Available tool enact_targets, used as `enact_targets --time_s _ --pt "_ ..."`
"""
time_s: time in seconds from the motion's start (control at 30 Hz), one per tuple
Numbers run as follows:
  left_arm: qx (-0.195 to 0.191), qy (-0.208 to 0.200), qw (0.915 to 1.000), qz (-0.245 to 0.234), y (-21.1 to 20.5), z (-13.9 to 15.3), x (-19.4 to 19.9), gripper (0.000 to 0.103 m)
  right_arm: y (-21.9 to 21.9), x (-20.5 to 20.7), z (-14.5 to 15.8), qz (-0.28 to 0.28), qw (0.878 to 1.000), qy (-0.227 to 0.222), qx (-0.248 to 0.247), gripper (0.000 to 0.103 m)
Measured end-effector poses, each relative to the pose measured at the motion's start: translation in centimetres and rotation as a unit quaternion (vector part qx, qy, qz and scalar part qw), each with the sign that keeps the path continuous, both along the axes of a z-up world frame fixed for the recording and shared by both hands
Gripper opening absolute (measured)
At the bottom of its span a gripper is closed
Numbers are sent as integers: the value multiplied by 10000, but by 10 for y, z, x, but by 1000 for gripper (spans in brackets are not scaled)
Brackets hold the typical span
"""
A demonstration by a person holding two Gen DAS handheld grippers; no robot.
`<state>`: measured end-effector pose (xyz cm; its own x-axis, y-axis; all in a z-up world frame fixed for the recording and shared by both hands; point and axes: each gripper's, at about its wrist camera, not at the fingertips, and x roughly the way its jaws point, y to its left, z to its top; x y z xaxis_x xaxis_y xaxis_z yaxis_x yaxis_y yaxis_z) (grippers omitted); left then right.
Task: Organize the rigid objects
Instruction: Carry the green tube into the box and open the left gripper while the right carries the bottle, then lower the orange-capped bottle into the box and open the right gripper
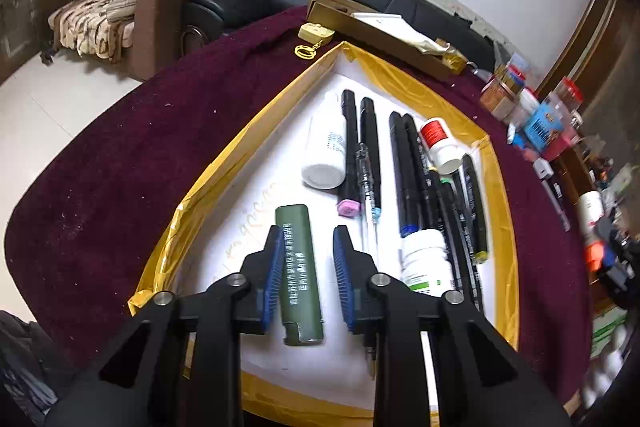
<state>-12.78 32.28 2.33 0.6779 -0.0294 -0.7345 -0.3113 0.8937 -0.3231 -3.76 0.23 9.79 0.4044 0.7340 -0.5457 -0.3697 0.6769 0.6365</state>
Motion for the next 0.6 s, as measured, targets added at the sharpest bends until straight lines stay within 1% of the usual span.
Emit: enact_targets --time_s 0.07,0.1,0.13,0.17,0.2,0.23,0.4,0.5,0.6 --pt "-90 -113 9999 7 2 5 -6 28 21 1 -5 216 9997 104 -12 25" --pt "-167 -200 9997 12 4 8 -11 31 32 0 -8 315 9994 146 -20 25" --pt "-235 -281 9993 32 7 11 -15 40 44 -1 -11 431 9989 189 -43 25" --pt "-287 -357 9989 81 10 14 -20 46 55 -1 -14 528 9983 218 -71 25" --pt "-344 -462 9982 176 14 18 -28 55 69 -5 -16 646 9976 246 -104 25" --pt "-368 -521 9977 226 17 20 -30 57 82 -10 -18 749 9967 271 -132 25" --pt "-554 -791 9941 486 37 30 -48 57 135 -17 -30 1155 9921 393 -303 25" --pt "-584 -871 9929 558 45 31 -53 58 167 -19 -38 1348 9888 445 -450 25" --pt "-678 -916 9916 613 53 29 -58 60 188 -20 -46 1482 9859 493 -593 25"
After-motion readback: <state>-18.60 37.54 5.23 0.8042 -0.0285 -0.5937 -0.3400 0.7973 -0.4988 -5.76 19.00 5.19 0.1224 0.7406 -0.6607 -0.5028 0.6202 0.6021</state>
